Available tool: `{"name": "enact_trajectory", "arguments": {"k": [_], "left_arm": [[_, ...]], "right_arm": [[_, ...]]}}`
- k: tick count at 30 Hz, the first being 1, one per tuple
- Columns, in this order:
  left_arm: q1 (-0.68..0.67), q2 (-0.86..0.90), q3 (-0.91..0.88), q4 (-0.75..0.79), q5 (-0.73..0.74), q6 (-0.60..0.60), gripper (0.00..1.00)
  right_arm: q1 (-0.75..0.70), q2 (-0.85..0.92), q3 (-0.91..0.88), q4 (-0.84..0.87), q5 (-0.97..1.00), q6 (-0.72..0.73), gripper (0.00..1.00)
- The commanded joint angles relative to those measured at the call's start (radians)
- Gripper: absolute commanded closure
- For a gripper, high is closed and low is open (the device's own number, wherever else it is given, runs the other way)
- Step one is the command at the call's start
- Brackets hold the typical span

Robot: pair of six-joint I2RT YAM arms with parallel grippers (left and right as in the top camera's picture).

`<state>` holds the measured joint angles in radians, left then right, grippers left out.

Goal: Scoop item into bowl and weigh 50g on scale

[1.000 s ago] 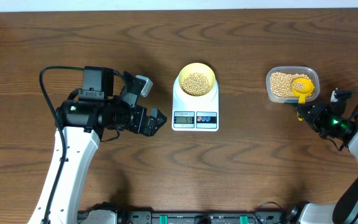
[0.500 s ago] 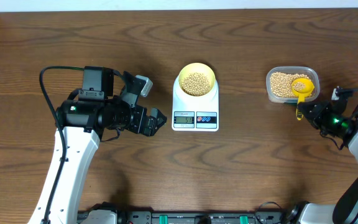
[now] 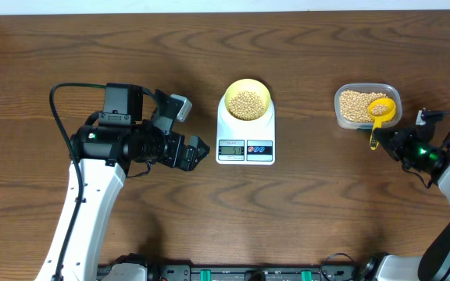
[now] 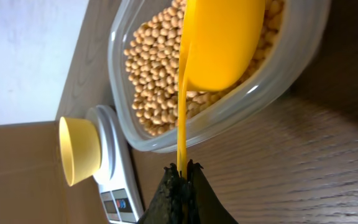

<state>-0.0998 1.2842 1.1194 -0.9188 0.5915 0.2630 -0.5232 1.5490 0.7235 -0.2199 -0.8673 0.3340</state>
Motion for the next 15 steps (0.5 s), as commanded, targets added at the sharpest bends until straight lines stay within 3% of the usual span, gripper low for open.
{"name": "enact_trajectory", "arguments": {"k": [1, 10, 15], "left_arm": [[0.005, 0.004, -0.005, -0.003, -0.009, 0.006, 0.02], [0.005, 0.004, -0.005, -0.003, -0.009, 0.006, 0.02], [0.005, 0.004, -0.005, -0.003, -0.009, 0.006, 0.02]], "right_arm": [[0.003, -0.054, 0.029, -0.007, -0.052, 0.01, 0.98], [0.044, -0.174, 0.044, -0.016, -0.027, 0.01, 0.98], [0.089, -0.211, 0.061, -0.099, 0.088, -0.015, 0.99]]}}
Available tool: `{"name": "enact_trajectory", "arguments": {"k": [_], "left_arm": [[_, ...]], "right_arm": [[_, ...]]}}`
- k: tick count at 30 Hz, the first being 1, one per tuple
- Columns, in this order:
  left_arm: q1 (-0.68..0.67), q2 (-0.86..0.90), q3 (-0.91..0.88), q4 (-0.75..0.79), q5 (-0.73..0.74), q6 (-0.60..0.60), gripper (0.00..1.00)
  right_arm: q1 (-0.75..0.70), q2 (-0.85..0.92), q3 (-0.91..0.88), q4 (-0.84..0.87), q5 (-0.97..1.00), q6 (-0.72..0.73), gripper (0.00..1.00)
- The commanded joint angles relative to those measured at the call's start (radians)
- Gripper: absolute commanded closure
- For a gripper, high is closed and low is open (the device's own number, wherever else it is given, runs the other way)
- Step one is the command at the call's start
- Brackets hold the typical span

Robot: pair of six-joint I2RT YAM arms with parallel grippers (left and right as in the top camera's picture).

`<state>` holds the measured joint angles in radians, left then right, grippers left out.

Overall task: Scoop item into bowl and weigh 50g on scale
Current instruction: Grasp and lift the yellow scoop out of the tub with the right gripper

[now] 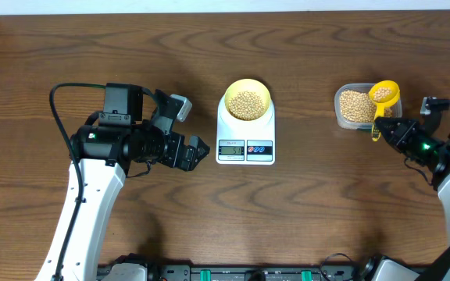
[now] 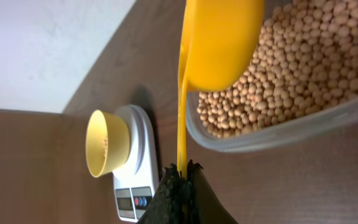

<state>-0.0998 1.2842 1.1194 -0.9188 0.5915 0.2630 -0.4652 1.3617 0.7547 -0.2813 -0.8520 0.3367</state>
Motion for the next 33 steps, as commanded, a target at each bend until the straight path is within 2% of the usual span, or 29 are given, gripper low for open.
{"name": "enact_trajectory", "arguments": {"k": [1, 13, 23, 33], "left_arm": [[0.005, 0.004, -0.005, -0.003, -0.009, 0.006, 0.02], [0.005, 0.004, -0.005, -0.003, -0.009, 0.006, 0.02], [0.005, 0.004, -0.005, -0.003, -0.009, 0.006, 0.02], [0.005, 0.004, -0.005, -0.003, -0.009, 0.006, 0.02]], "right_arm": [[0.042, -0.025, 0.037, -0.065, 0.1, -0.034, 0.98], [0.126, -0.026, 0.231, -0.351, 0.357, -0.118, 0.99], [0.127, -0.026, 0.311, -0.55, 0.424, -0.117, 0.98], [0.148, -0.026, 0.343, -0.589, 0.591, -0.16, 0.98]]}}
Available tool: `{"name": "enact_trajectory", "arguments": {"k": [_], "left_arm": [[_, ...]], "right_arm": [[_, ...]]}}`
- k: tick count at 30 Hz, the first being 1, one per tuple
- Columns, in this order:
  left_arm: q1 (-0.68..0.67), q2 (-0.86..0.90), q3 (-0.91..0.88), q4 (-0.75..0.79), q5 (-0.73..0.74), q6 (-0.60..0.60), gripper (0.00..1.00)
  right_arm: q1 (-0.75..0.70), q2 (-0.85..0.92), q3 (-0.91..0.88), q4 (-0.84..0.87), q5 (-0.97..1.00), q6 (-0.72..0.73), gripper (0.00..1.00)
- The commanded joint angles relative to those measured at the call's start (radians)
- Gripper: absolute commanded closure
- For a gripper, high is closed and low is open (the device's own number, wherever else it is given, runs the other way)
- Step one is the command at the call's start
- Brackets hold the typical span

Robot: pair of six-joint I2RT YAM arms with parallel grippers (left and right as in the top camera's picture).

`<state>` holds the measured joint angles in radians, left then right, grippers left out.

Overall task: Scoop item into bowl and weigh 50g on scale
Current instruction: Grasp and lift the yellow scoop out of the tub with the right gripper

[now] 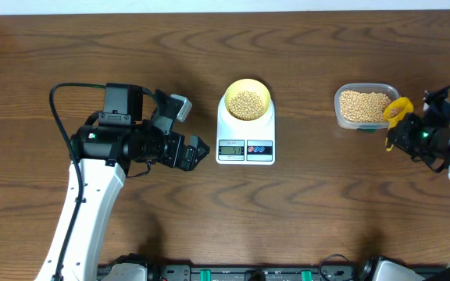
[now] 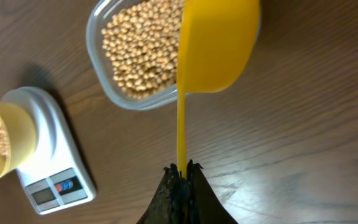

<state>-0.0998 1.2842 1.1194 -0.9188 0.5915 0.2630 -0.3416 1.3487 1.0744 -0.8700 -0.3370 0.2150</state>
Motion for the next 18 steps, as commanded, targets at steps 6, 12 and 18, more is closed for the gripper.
{"name": "enact_trajectory", "arguments": {"k": [6, 12, 18], "left_arm": [[0.005, 0.004, -0.005, -0.003, -0.009, 0.006, 0.02], [0.005, 0.004, -0.005, -0.003, -0.009, 0.006, 0.02], [0.005, 0.004, -0.005, -0.003, -0.009, 0.006, 0.02]], "right_arm": [[0.129, -0.011, 0.023, 0.0, 0.265, -0.072, 0.98], [0.23, -0.011, 0.023, 0.022, 0.438, -0.082, 0.98], [0.289, -0.011, 0.023, 0.057, 0.509, -0.158, 0.99]]}}
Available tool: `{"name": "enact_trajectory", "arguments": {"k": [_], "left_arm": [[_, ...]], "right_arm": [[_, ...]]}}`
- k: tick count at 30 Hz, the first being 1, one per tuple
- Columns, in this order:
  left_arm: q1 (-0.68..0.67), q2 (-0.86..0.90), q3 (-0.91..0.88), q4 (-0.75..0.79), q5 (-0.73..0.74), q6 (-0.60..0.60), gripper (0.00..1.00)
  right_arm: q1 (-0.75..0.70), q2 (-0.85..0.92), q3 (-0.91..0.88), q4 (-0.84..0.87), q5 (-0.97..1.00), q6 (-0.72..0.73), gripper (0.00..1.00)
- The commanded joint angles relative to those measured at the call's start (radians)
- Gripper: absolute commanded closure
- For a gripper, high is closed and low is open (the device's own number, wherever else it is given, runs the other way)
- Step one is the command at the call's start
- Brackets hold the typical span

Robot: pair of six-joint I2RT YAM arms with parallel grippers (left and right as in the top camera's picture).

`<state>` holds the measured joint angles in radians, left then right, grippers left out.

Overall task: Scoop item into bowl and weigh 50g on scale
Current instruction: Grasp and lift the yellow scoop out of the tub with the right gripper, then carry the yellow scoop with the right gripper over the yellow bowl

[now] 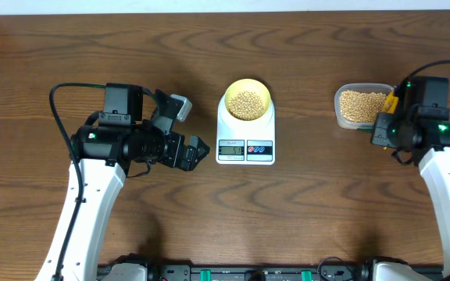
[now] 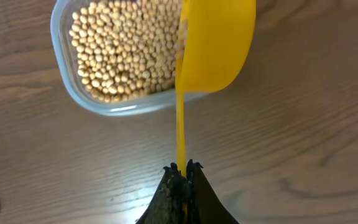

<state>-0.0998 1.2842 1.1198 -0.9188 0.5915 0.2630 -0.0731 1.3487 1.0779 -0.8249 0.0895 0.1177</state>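
A white scale stands mid-table with a yellow bowl of soybeans on it. A clear tub of soybeans sits to its right. My right gripper is shut on the thin handle of a yellow scoop, whose cup hangs over the tub's right rim; overhead only a sliver of the scoop shows beside the wrist. My left gripper rests left of the scale, its jaws slightly apart and holding nothing.
The scale's display and buttons face the front edge. A black cable loops behind the left arm. The table's back edge runs along the top of the overhead view.
My right wrist has swung so the arm now lies right of the tub, and the scoop has shifted from beside the tub to over its right rim. The left arm is unchanged.
The scoop first rested in the tub's beans with my right gripper shut on its handle. Then it was raised over the tub's far right corner with beans in it. Later it hung off the tub's right side, and now it overlaps the right rim.
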Motion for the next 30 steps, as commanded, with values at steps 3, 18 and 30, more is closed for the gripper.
{"name": "enact_trajectory", "arguments": {"k": [3, 18, 30], "left_arm": [[0.005, 0.004, -0.006, -0.003, -0.009, 0.006, 0.02], [0.005, 0.004, -0.006, -0.003, -0.009, 0.006, 0.02], [0.005, 0.004, -0.006, -0.003, -0.009, 0.006, 0.02]], "right_arm": [[0.042, -0.011, 0.02, 0.036, 0.111, -0.113, 0.99], [0.105, -0.007, 0.02, 0.096, 0.189, -0.305, 0.99], [0.105, -0.007, 0.02, 0.277, -0.33, -0.002, 0.99]]}}
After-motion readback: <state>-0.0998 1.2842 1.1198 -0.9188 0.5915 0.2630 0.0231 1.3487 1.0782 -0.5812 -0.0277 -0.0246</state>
